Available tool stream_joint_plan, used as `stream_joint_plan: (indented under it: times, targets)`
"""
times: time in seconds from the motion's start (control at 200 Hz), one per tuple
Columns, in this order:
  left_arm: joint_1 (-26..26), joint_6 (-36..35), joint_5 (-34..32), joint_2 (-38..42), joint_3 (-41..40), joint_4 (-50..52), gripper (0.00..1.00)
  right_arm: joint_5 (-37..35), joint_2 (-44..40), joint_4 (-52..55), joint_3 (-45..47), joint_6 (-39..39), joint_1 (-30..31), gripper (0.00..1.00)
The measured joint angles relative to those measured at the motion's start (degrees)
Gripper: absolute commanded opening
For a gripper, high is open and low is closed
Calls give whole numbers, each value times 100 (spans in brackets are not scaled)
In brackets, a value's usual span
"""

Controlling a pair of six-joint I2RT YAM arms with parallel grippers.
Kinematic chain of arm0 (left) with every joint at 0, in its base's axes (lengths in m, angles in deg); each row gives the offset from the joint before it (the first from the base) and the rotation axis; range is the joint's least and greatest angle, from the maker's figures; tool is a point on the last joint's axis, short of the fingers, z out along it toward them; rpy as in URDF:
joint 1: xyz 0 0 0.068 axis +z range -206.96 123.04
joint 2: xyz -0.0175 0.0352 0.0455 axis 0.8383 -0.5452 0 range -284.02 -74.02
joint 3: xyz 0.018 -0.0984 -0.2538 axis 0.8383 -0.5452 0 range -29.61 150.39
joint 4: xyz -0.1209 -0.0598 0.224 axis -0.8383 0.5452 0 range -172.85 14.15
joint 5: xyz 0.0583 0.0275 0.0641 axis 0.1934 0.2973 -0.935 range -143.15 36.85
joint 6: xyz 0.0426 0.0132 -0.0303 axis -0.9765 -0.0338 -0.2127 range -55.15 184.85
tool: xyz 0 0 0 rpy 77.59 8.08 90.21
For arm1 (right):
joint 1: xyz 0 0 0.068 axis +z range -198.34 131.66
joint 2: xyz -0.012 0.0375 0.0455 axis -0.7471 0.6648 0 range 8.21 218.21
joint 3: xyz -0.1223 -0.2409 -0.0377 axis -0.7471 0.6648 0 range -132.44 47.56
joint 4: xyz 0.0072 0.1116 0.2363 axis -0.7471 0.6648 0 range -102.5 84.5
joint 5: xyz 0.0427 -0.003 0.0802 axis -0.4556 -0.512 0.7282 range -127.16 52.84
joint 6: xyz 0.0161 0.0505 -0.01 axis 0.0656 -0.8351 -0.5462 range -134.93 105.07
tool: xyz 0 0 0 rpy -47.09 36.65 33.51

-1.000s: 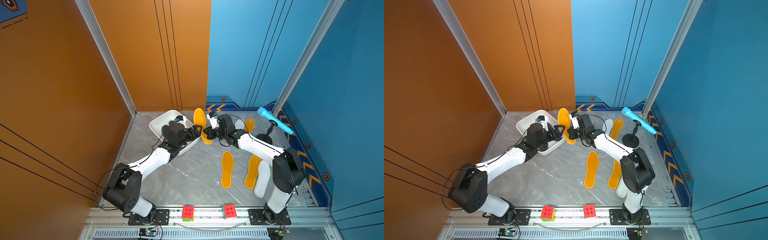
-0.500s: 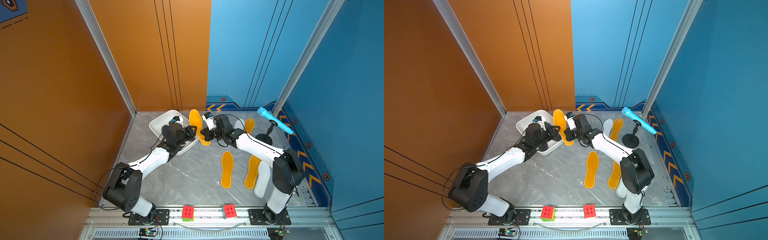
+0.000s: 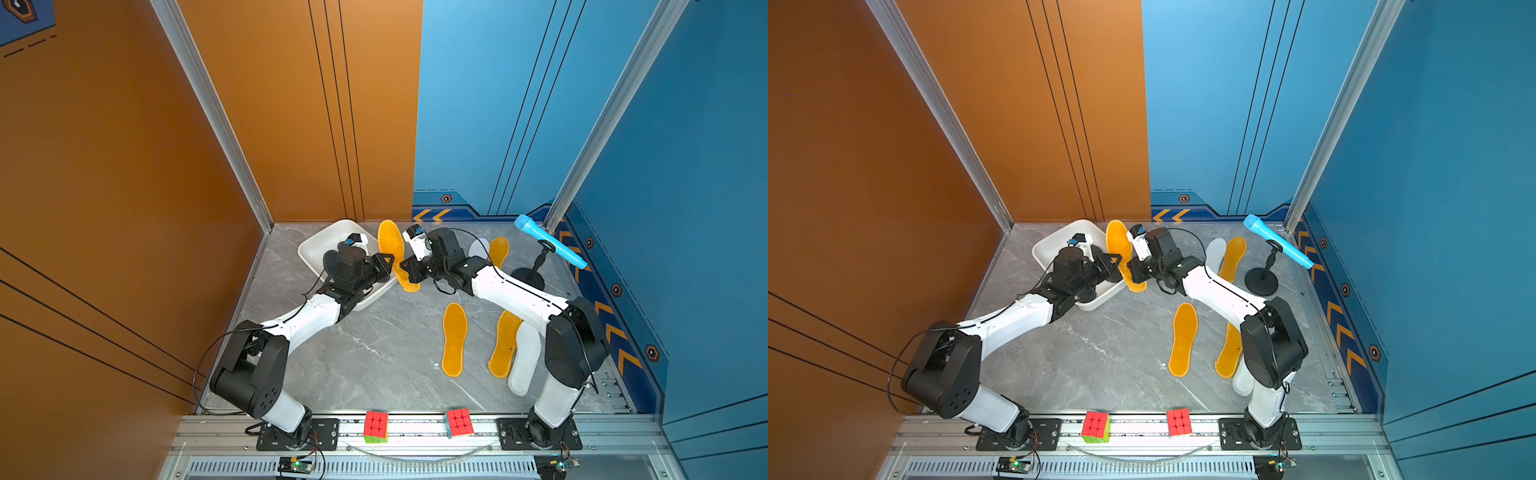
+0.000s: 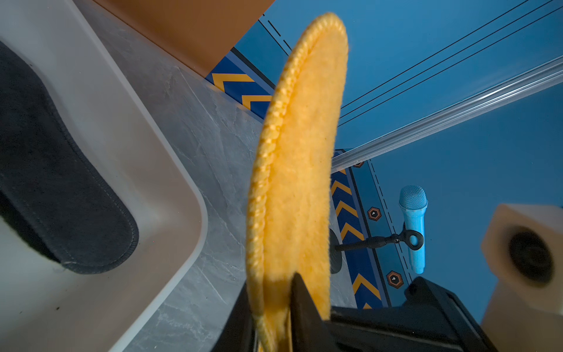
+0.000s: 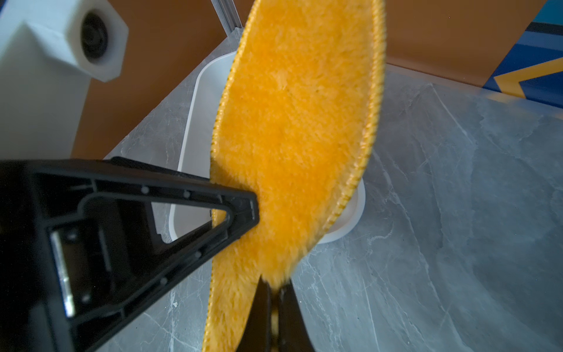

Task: Put the insoles into the storage box
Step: Pick up the insole from the center of the board, then place the insole in the storage box.

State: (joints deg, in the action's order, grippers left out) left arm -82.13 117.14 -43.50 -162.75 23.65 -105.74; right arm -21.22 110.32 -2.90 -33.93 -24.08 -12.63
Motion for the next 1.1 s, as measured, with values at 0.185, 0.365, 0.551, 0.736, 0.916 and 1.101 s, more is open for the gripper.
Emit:
stream_joint_plan:
  times: [0.185, 0.365, 0.551, 0.736, 0.916, 1.101]
  targets:
    - [7, 103, 87, -76, 0, -52, 0, 39, 0, 74, -22, -2, 4, 0]
    - [76, 149, 149, -63, -9, -107, 0, 37, 2, 122, -98, 0, 4, 24]
    - [310, 341, 125, 170, -313, -127, 0, 35, 2, 133, -166, 22, 9, 41]
    - [966, 859, 57, 525, -560, 129, 0, 39, -28, 122, -149, -20, -39, 43]
    - [1528, 1121, -317, 826, -374, 1082, 0, 66, -286, 81, 39, -162, -225, 43]
    - [1805, 1119, -682, 671, 262, 2070, 0, 142, -422, -118, 201, -289, -358, 43]
